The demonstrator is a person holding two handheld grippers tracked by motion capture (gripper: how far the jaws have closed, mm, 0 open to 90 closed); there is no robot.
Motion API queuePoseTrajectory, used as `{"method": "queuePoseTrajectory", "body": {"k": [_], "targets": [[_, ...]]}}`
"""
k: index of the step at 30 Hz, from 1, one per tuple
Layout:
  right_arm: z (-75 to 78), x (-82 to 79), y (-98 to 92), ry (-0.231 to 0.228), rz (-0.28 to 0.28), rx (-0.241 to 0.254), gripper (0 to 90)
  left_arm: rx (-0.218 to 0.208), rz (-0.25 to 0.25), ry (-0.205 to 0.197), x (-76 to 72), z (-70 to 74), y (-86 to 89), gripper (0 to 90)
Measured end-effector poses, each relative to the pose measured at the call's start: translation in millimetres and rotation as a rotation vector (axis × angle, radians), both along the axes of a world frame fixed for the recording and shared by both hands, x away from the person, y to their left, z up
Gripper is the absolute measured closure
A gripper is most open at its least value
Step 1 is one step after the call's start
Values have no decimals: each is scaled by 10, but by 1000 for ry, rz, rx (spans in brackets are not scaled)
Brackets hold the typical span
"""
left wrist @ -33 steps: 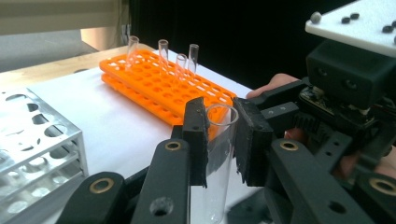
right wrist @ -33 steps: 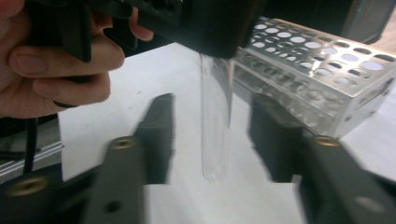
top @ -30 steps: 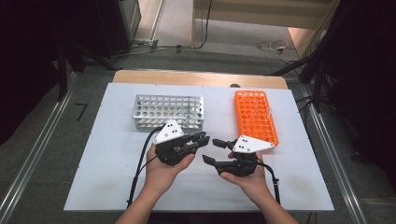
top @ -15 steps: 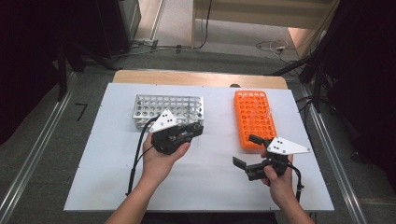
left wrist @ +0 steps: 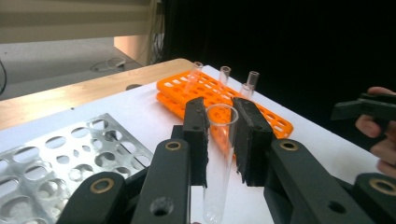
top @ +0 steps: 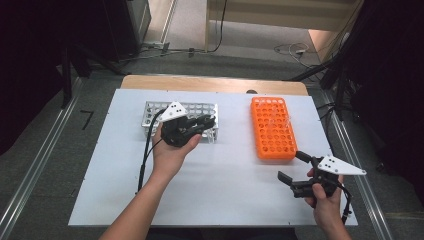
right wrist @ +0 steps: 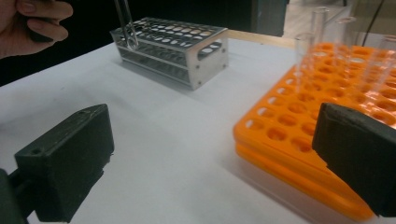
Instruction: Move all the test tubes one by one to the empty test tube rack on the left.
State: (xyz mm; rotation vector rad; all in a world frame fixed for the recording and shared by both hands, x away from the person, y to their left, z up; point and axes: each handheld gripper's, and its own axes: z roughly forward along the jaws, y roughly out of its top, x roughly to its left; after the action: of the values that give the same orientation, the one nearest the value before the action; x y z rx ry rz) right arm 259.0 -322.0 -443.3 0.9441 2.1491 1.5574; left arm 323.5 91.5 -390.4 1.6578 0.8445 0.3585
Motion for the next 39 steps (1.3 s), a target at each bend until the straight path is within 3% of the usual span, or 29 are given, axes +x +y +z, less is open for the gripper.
{"method": "queuePoseTrajectory", "body": {"k": [2, 6, 24, 34, 39], "targets": [[-21, -15, -127, 2, -28, 3, 0, -4, 8, 0, 55, 10, 13, 761], [-54, -8, -209, 12, -38, -1, 0, -3, 22, 3, 164, 22, 39, 761], [-125, 51, -218, 28, -23, -2, 0, 31, 90, -7, 697, 51, 41, 761], [-130, 53, -221, 33, -19, -1, 0, 33, 144, -20, 1014, 86, 29, 761], [-130, 57, -221, 36, -18, 1, 0, 25, 159, -8, 1140, 56, -3, 761]]}}
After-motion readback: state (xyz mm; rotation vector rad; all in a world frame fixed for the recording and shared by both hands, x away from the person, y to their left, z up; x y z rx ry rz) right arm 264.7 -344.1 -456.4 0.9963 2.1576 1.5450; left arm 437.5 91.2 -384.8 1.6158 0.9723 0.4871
